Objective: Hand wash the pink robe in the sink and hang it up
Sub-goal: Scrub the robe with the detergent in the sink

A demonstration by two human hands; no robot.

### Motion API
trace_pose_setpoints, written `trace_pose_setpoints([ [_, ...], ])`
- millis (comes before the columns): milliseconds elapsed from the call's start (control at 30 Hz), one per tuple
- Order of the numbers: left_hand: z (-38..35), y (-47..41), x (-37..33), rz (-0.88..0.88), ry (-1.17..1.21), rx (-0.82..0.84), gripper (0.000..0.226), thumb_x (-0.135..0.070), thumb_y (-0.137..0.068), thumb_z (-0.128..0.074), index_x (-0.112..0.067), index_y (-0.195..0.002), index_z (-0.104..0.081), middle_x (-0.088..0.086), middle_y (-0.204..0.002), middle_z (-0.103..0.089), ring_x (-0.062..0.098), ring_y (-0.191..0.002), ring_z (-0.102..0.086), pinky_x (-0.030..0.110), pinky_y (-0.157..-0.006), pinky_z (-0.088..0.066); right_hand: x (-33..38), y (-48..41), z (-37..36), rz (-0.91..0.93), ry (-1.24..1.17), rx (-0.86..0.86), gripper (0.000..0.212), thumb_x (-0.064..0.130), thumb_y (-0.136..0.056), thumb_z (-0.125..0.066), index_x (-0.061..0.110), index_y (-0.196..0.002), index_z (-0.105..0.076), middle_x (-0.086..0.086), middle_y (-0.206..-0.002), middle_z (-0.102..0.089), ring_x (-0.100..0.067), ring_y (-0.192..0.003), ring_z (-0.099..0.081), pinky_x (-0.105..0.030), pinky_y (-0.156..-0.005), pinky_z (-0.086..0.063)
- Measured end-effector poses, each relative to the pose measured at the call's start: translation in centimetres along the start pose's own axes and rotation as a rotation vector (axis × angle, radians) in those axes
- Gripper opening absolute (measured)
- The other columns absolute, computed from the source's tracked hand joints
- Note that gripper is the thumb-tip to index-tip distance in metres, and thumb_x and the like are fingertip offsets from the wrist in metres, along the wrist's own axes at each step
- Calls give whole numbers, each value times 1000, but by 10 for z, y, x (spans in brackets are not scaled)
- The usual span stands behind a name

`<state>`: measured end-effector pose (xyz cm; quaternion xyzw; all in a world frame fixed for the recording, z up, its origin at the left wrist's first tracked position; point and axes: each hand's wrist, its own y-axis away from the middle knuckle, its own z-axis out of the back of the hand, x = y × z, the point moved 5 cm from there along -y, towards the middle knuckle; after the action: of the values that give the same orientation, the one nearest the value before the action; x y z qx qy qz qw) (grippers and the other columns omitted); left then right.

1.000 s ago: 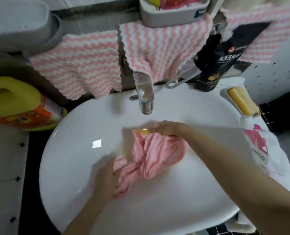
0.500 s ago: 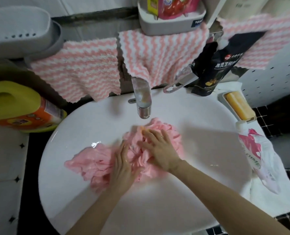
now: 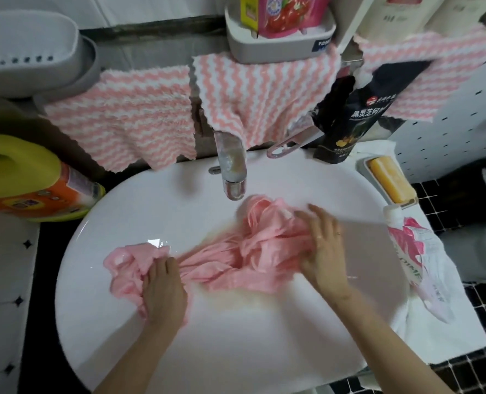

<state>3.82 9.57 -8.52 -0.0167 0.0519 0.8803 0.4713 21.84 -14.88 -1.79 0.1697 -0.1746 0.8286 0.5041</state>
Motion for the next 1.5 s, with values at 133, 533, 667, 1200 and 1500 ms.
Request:
trace_pose_setpoints([
  [133, -7, 9, -45, -388, 46, 53, 83, -31, -64, -69, -9, -137, -35, 17, -142, -41, 38, -131, -39, 51, -106, -28, 36, -1, -42, 361, 154, 215, 67, 23, -72, -58, 31, -136, -43, -2, -141, -47, -30, -128, -36, -50, -110, -16],
  [533, -22, 7, -30, -411, -66, 81, 59, -51, -75, -61, -12, -120, -57, 4, -108, -61, 27, -98, -56, 40, -83, -43, -51, -2, 21, -556, 88, -48, 47, 13, -59, -45, 3, -102, -60, -25, -109, -55, -41, -102, -47, -44, -92, -33],
  [667, -11, 4, -38, -173, -137, 61, 70, -27, -52, -83, -4, -114, -61, 19, -110, -60, 37, -99, -56, 45, -75, -50, 15, 6, 14, 25, -63, -114, 53, 11, -57, -40, 7, -105, -63, -11, -117, -58, -31, -106, -50, -36, -95, -34],
  [1200, 69, -5, -67, -349, 746, 122, 36, -6, -72, -59, -19, -105, -56, -4, -106, -59, 13, -85, -51, 21, -80, -40, 58, 24, -53, 271, 11, 420, 81, 59, -70, -54, 36, -144, -32, -9, -154, -29, -37, -141, -25, -61, -110, -17],
  [1500, 44, -3, -19, 117, 989, 158, 55, -26, -59, -71, -34, -105, -42, -4, -106, -54, 25, -98, -58, 28, -77, -48, 45, -8, -31, -86, -171, 450, 11, 20, -81, -53, 21, -91, -59, 3, -91, -61, -22, -80, -60, -28, -62, -43],
])
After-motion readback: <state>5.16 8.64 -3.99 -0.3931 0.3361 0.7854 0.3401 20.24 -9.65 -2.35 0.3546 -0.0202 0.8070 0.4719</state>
